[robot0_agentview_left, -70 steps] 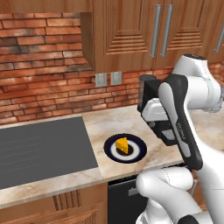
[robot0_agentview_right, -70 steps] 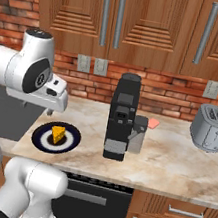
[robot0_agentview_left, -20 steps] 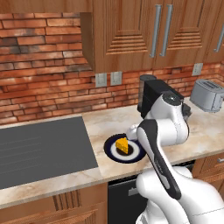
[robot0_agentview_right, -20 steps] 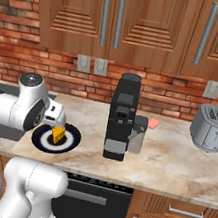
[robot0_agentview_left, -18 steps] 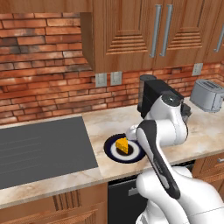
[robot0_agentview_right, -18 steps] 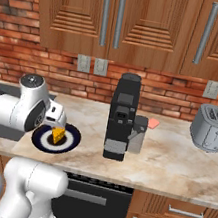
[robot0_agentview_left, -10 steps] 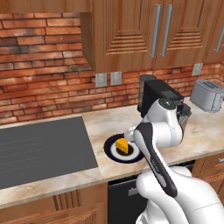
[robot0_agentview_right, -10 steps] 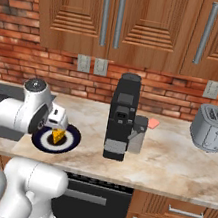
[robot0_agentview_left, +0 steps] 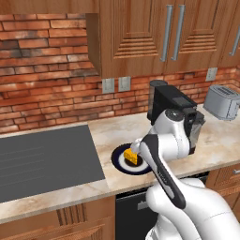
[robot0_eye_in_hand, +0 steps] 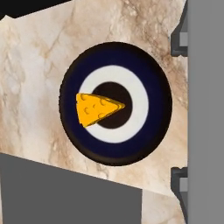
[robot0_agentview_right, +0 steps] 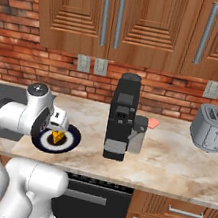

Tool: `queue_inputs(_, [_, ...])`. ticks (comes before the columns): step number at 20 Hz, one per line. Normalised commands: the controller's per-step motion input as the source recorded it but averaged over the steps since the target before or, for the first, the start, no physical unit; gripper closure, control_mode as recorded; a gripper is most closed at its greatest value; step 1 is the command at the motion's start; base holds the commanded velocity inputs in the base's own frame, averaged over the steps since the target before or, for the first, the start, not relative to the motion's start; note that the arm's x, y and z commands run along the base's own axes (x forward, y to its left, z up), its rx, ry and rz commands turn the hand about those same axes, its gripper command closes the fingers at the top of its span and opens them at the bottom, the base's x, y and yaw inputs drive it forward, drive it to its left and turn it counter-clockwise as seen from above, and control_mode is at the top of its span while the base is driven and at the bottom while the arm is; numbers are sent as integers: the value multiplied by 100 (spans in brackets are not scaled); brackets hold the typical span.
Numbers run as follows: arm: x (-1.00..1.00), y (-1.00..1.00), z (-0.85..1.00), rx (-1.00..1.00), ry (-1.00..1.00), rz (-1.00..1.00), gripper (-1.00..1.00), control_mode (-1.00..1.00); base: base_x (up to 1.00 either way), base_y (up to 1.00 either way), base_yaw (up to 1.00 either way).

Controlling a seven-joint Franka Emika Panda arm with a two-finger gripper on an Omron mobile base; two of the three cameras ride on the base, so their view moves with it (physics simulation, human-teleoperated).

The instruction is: Pick the cheese from the counter and place it in the microwave. Then turn on the microwave.

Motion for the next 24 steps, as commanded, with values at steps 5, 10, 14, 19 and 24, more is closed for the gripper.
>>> queue_inputs(5, [11,1,-17,0,0,0,-100,-100,0,0,0])
queue_inputs(10, [20,4,-16,-1,0,0,-100,-100,0,0,0])
queue_inputs(14, [22,9,-13,-2,0,0,-100,-100,0,0,0])
queue_inputs(19, [24,13,-13,-2,0,0,-100,-100,0,0,0])
queue_inputs(24, [22,4,-16,-1,0,0,-100,-100,0,0,0])
